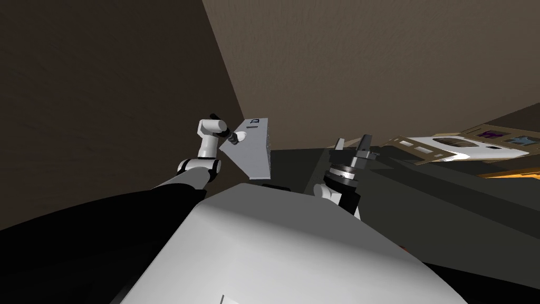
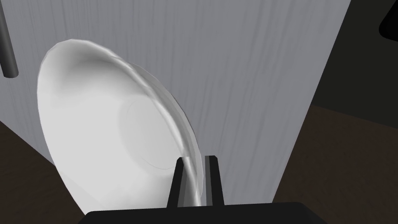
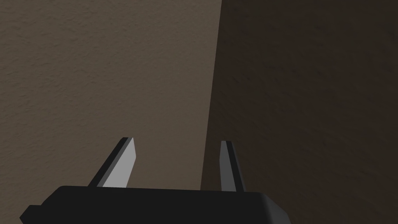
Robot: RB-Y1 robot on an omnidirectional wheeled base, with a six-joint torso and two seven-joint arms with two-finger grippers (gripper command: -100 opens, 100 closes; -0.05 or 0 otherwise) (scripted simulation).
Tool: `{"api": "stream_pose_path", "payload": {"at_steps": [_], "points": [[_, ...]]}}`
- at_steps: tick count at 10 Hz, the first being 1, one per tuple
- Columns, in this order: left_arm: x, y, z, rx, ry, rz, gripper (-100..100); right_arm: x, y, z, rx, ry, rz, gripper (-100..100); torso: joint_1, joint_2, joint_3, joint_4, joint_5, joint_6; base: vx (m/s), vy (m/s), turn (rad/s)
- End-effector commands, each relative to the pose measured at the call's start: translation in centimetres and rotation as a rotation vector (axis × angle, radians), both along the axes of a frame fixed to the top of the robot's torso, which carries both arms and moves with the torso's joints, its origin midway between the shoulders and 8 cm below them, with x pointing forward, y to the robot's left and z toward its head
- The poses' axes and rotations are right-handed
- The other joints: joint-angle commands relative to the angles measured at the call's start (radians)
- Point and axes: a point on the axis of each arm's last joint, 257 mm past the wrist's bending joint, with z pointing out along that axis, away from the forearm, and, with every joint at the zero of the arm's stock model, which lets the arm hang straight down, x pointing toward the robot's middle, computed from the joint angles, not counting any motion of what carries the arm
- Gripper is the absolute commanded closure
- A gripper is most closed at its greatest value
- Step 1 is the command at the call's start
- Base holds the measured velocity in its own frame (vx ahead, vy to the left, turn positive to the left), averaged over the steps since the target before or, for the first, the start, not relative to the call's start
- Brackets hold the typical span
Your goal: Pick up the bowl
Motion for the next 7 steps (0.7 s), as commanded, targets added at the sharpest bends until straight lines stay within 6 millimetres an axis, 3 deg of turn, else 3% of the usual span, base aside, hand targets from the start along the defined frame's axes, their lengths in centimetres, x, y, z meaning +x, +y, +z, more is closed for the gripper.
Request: {"api": "stream_pose_path", "payload": {"at_steps": [1,3,4,5,6,7], "points": [[0.0,0.0,0.0,0.000,0.000,0.000,100,0.0,0.0,0.0,0.000,0.000,0.000,0,0.000,0.000,0.000,0.000,0.000,0.000,0.000,0.000,0.000],[0.0,0.0,0.0,0.000,-0.001,0.001,100,0.0,0.0,0.0,0.000,0.000,0.000,0,0.000,0.000,0.000,0.000,0.000,0.000,0.000,0.000,0.000],[0.0,0.0,0.0,-0.001,0.000,0.001,0,0.0,0.0,0.0,0.000,0.000,0.000,0,-0.001,0.001,0.000,0.000,0.000,0.000,0.000,0.000,0.000],[0.3,-1.6,0.1,0.007,-0.001,-0.019,100,0.0,0.0,0.0,0.000,0.000,0.000,0,-0.001,0.001,0.001,0.000,0.000,0.000,0.010,0.032,0.083],[0.6,-2.7,0.8,0.012,-0.008,-0.034,100,0.0,0.0,0.0,0.000,0.000,0.000,0,0.000,0.000,0.000,0.001,-0.001,0.000,0.009,0.077,0.071],[0.7,-3.4,0.1,0.013,-0.001,-0.035,100,0.0,0.0,0.0,0.000,0.000,0.000,0,0.002,0.000,0.001,0.001,-0.001,0.000,0.002,0.080,0.014]]}}
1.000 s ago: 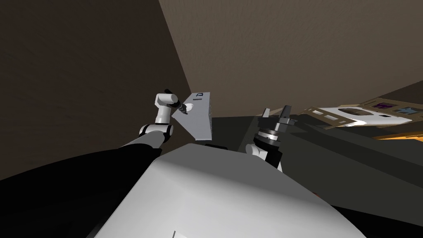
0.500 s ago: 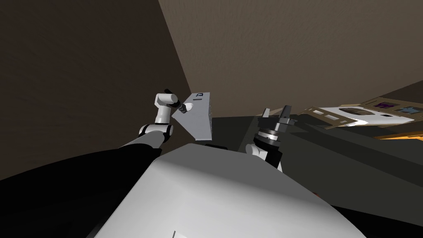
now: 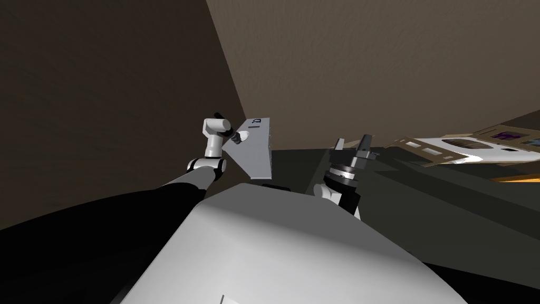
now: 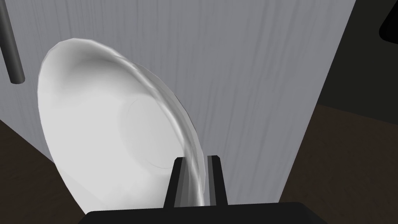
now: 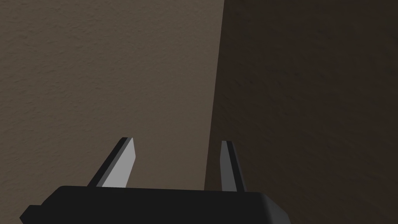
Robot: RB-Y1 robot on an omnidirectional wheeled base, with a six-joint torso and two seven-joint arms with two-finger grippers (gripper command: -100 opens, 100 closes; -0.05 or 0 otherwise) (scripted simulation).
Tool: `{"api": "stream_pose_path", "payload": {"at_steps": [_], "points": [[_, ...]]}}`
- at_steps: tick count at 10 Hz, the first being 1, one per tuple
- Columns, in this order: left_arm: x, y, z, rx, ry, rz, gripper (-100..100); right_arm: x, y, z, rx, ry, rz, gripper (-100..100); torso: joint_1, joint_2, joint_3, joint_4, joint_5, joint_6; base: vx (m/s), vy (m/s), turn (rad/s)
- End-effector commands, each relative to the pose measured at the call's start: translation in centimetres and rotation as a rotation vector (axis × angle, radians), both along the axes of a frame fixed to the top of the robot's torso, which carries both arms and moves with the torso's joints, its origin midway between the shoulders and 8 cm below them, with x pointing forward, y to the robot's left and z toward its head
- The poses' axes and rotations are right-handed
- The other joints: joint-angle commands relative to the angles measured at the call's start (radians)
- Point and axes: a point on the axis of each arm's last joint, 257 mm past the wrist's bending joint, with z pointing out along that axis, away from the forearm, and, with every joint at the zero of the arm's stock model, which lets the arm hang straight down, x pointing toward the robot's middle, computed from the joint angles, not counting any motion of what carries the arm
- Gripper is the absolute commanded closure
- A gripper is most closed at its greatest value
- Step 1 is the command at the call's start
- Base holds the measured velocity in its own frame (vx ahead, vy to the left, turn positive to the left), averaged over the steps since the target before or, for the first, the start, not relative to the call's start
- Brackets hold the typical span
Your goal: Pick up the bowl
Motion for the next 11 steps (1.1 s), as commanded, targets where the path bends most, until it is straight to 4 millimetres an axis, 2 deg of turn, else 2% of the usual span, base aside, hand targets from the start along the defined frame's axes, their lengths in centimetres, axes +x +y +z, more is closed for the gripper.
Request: {"api": "stream_pose_path", "payload": {"at_steps": [1,2,3,4,5,7,8,9,10,11], "points": [[0.0,-1.6,0.5,0.008,-0.003,-0.019,100,0.0,0.0,0.0,0.000,0.000,0.000,0,0.000,0.000,0.000,0.000,0.000,0.000,0.004,0.086,0.063],[0.2,-2.2,-0.2,0.008,0.003,-0.016,100,0.0,0.0,0.0,0.000,0.000,0.000,0,0.001,0.000,0.001,0.001,0.000,0.000,0.009,0.069,0.024],[0.3,-3.3,0.7,0.012,-0.005,-0.031,100,0.0,0.0,0.0,0.000,0.000,0.000,0,0.000,0.000,0.000,0.000,0.000,0.000,0.000,0.081,0.055],[0.4,-4.0,0.0,0.011,0.002,-0.028,100,0.0,0.0,0.0,0.000,0.000,0.000,0,0.000,0.001,0.001,0.001,-0.001,0.000,-0.001,0.066,0.018],[0.4,-5.1,0.9,0.013,-0.007,-0.040,100,0.0,0.0,0.0,0.000,0.000,0.000,0,-0.001,0.001,0.001,0.001,-0.001,0.000,-0.006,0.073,0.042],[0.5,-5.7,0.2,0.014,0.001,-0.035,100,0.0,0.0,0.0,0.000,0.000,0.000,0,-0.002,0.002,0.002,0.001,-0.001,0.000,0.002,0.038,0.014],[0.5,-7.0,0.9,0.014,-0.006,-0.043,100,0.0,0.0,0.0,0.000,0.000,0.000,0,-0.004,0.002,0.002,0.002,-0.001,0.000,0.012,0.044,0.056],[0.5,-7.5,0.5,0.013,0.000,-0.040,100,0.0,0.0,0.0,0.000,0.000,0.000,0,-0.003,0.002,0.002,0.002,-0.002,0.000,0.012,0.052,0.025],[0.4,-8.6,1.3,0.011,-0.007,-0.049,100,0.0,0.0,0.0,0.000,0.000,0.000,0,-0.003,0.002,0.002,0.002,-0.001,0.000,0.000,0.072,0.046],[0.4,-9.2,0.8,0.010,-0.001,-0.044,100,0.0,0.0,0.0,0.000,0.000,0.000,0,-0.002,0.003,0.003,0.003,-0.001,0.000,0.003,0.062,0.020]]}}
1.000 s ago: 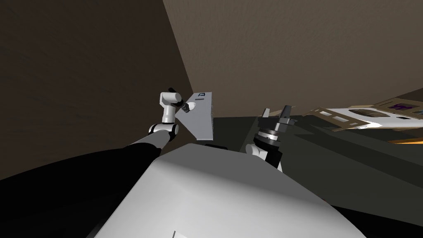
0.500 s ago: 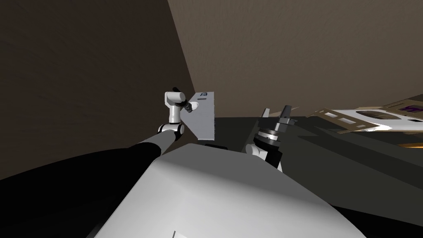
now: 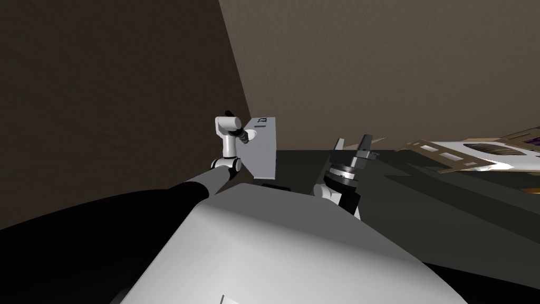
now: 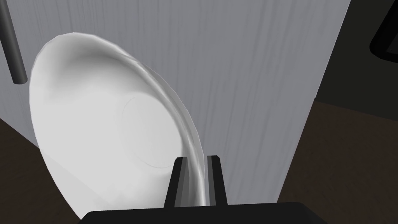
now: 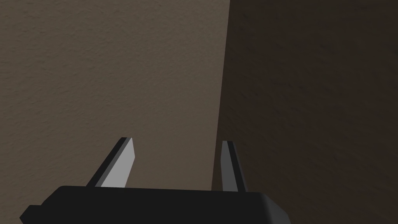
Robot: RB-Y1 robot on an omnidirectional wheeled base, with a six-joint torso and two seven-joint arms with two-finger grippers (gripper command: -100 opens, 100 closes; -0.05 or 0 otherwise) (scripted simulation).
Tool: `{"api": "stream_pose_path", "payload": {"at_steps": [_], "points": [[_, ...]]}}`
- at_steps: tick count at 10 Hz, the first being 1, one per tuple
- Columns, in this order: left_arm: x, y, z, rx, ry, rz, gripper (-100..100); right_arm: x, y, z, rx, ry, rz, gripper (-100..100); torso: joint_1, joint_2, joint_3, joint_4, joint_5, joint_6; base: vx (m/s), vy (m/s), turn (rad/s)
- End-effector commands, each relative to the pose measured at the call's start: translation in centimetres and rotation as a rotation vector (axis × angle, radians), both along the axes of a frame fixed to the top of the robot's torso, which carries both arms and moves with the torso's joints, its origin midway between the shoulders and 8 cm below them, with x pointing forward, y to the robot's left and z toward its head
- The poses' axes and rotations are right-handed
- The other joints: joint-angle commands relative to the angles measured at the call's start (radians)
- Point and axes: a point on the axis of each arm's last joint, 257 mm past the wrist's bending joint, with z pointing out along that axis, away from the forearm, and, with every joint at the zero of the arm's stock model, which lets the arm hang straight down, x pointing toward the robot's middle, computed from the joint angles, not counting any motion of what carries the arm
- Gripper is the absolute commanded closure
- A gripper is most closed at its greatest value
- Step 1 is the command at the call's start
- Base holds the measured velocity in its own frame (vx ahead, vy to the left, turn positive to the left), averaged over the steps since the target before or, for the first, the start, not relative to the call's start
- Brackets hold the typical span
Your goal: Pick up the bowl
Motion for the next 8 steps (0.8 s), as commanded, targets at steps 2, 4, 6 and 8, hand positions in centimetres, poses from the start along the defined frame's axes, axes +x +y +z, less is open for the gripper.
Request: {"api": "stream_pose_path", "payload": {"at_steps": [2,4,6,8], "points": [[-0.3,-2.1,0.1,-0.006,0.005,0.001,100,0.0,0.0,0.0,0.000,0.000,0.000,0,0.001,0.000,0.000,0.000,0.000,0.000,0.009,0.072,0.041],[-0.6,-3.8,0.4,-0.014,0.007,0.002,100,0.0,0.0,0.0,0.000,0.000,0.000,0,0.001,0.001,0.001,0.001,0.000,-0.001,0.001,0.068,0.035],[-1.0,-5.5,0.8,-0.024,0.011,0.003,100,0.0,0.0,0.0,0.000,0.000,0.000,0,0.001,0.001,0.001,0.001,0.000,-0.001,0.011,0.066,0.042],[-1.2,-5.2,0.9,-0.021,0.008,0.000,0,0.0,0.0,0.0,0.000,0.000,0.000,0,-0.001,0.000,0.000,0.000,0.000,-0.001,0.002,0.010,-0.003]]}}
